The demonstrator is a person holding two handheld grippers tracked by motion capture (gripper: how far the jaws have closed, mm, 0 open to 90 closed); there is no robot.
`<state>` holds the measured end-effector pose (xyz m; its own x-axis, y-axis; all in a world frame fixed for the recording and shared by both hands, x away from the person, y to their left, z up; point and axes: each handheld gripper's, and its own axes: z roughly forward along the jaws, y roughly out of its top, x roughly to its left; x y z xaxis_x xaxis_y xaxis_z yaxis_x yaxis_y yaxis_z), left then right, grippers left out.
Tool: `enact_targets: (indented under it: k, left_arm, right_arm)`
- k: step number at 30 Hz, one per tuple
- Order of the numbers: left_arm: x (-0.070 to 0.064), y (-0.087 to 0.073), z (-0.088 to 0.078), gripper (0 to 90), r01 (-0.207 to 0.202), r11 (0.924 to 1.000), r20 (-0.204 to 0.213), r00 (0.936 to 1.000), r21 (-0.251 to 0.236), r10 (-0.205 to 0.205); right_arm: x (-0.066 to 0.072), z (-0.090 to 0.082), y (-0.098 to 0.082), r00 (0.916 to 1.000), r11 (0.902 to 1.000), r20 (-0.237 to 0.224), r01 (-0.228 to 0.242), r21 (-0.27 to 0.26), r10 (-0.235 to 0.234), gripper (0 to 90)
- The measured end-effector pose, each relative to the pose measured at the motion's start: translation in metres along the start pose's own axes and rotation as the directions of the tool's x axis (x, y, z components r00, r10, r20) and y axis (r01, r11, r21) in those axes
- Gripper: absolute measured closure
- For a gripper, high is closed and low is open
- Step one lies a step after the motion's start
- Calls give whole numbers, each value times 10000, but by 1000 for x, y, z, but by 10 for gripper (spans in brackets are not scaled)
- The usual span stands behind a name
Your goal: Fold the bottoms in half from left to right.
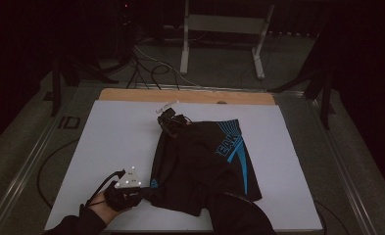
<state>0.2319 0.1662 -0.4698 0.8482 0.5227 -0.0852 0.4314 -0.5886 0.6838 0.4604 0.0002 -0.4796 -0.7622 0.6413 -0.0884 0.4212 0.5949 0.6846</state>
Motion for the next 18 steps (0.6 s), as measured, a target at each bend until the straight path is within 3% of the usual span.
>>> enact_targets:
  k: [18]
  left_arm:
    - [-12,25,3,853,-552,9984,247,9982,-138,555]
  right_arm:
    - [-16,-24,-6,9996,9988,26,-266,-403,267,877]
